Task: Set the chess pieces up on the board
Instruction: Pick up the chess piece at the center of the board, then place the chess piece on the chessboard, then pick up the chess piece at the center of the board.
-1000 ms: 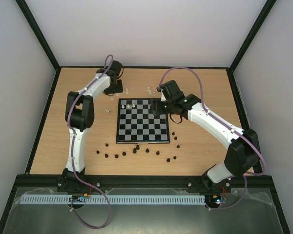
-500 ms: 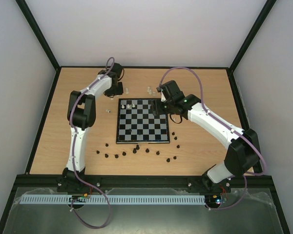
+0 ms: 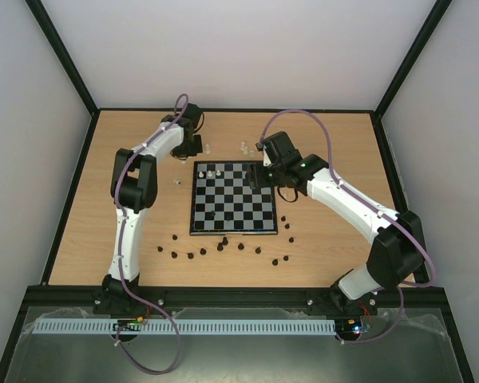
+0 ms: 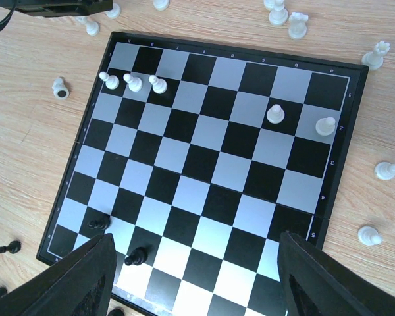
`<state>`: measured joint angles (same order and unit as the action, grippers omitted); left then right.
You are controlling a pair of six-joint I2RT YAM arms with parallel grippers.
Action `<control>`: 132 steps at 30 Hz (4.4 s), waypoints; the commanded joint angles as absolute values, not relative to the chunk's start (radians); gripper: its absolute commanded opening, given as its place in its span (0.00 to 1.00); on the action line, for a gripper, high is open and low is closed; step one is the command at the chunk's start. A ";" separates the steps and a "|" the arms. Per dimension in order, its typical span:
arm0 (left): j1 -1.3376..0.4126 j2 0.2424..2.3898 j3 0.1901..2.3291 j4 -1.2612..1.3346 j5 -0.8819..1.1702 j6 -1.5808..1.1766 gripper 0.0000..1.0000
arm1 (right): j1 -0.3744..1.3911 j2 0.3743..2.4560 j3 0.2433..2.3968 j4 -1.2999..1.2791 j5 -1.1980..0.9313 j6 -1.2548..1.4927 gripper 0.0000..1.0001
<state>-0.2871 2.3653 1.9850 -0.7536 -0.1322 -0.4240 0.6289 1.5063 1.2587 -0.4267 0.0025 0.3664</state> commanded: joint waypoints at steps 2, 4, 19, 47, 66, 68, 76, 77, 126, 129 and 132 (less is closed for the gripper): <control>-0.303 2.336 2.004 -0.796 -0.156 -0.425 0.09 | 0.630 1.511 1.246 -0.431 -0.010 0.364 0.68; -0.318 2.303 1.993 -0.808 -0.175 -0.426 0.09 | 0.630 1.511 1.246 -0.430 -0.011 0.365 0.68; -0.464 2.104 1.843 -0.819 -0.109 -0.400 0.11 | 0.630 1.489 1.246 -0.434 -0.006 0.367 0.68; -0.519 2.307 1.982 -0.844 -0.077 -0.396 0.15 | 0.631 1.491 1.243 -0.433 -0.011 0.366 0.68; -0.512 2.276 1.983 -0.844 -0.099 -0.409 0.32 | 0.633 1.492 1.241 -0.430 -0.014 0.365 0.68; -0.512 2.244 1.980 -0.842 -0.104 -0.411 0.33 | 0.633 1.490 1.239 -0.431 -0.011 0.365 0.68; -0.476 2.087 1.928 -0.842 -0.163 -0.416 0.48 | 0.634 1.490 1.239 -0.428 -0.011 0.367 0.68; -0.460 2.078 1.921 -0.839 -0.165 -0.414 0.49 | 0.633 1.491 1.239 -0.429 -0.011 0.367 0.68; -0.238 2.293 1.840 -0.729 -0.132 -0.426 0.23 | 0.643 1.511 1.243 -0.425 -0.026 0.364 0.68; -0.238 2.288 1.841 -0.732 -0.144 -0.428 0.19 | 0.643 1.511 1.242 -0.423 -0.025 0.364 0.68; -0.238 2.278 1.841 -0.736 -0.160 -0.429 0.17 | 0.644 1.512 1.242 -0.423 -0.025 0.364 0.68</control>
